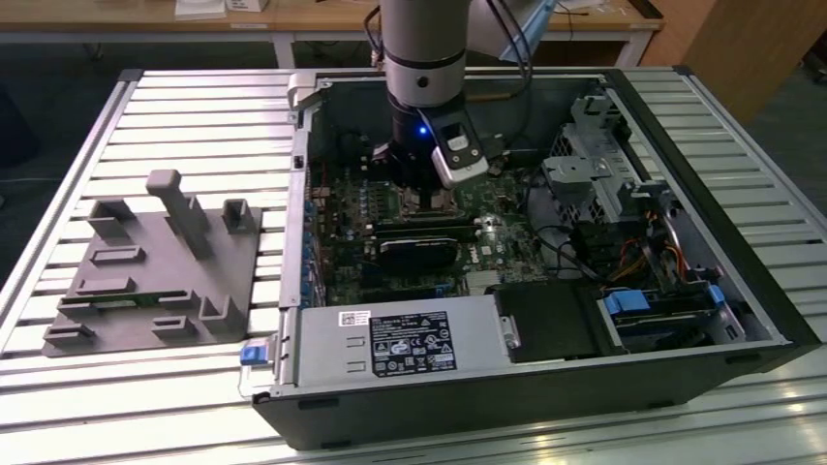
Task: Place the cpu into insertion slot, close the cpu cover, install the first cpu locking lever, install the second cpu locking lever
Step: 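Install the second cpu locking lever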
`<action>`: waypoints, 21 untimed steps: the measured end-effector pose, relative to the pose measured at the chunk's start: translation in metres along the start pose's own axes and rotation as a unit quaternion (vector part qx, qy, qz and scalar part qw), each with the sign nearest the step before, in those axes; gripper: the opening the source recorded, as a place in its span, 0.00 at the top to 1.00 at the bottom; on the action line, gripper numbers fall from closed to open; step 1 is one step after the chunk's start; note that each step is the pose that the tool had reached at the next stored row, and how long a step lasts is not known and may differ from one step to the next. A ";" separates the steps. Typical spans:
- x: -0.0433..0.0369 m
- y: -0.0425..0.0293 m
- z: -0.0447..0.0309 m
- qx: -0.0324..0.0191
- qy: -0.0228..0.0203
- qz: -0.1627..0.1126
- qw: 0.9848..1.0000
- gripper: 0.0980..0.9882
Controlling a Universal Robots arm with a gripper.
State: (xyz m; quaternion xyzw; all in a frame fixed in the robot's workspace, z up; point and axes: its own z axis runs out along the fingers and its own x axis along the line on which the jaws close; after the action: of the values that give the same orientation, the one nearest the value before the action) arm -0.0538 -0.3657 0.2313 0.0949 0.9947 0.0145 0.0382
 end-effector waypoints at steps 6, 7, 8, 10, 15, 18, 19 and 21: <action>0.0020 -0.0028 0.0081 -0.001 0.000 0.000 1.000 0.99; 0.0027 -0.0035 0.0090 -0.001 0.000 0.000 1.000 0.99; 0.0035 -0.0041 0.0100 -0.001 0.000 0.000 1.000 0.99; 0.0047 -0.0053 0.0113 -0.004 0.001 0.000 1.000 0.99; 0.0076 -0.0085 0.0144 -0.014 0.003 0.001 1.000 0.99; 0.0079 -0.0109 0.0160 -0.024 0.005 0.002 1.000 0.99; 0.0079 -0.0122 0.0163 -0.029 0.006 0.002 1.000 0.99; 0.0075 -0.0153 0.0168 -0.039 0.008 0.003 0.999 0.99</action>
State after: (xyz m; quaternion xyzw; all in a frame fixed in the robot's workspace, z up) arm -0.0627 -0.3789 0.2134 0.0963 0.9933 0.0538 0.0343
